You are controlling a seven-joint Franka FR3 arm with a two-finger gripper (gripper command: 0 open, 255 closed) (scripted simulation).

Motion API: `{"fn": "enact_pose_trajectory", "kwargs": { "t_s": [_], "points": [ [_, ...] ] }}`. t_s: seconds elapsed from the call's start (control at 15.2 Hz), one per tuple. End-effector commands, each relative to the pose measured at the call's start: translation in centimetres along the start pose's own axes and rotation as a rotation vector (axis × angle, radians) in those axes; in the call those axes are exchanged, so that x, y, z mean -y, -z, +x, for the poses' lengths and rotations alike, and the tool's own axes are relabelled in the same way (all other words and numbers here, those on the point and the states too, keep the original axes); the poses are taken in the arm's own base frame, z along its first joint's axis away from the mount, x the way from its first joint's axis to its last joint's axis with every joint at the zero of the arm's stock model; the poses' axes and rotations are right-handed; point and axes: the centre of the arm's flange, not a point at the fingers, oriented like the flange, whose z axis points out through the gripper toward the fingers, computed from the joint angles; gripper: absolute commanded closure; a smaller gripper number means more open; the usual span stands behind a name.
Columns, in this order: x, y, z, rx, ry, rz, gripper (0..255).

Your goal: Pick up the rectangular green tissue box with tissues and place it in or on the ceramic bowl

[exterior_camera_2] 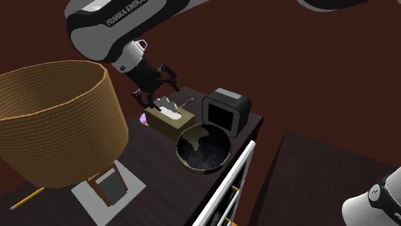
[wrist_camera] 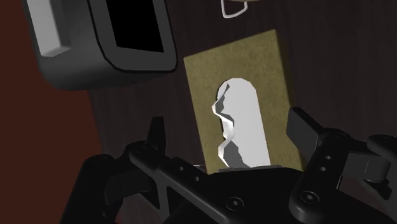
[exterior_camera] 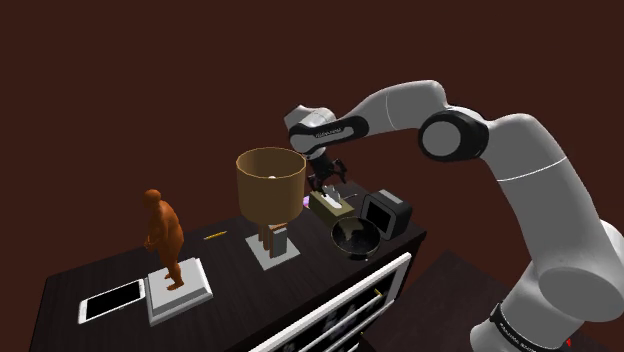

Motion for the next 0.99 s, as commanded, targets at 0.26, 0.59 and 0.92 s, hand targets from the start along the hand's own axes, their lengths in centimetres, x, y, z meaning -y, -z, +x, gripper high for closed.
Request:
{"fn": "enact_pose_trajectory", "kwargs": {
  "t_s": [0.26, 0.59, 0.92],
  "points": [
    [0.1, -3.3, 0.2, 0.001, -0.002, -0.002, 0],
    [0.1, -3.3, 0.2, 0.001, -0.002, -0.002, 0],
    [0.1, -3.3, 0.1, 0.001, -0.002, -0.002, 255]
  ]
}}
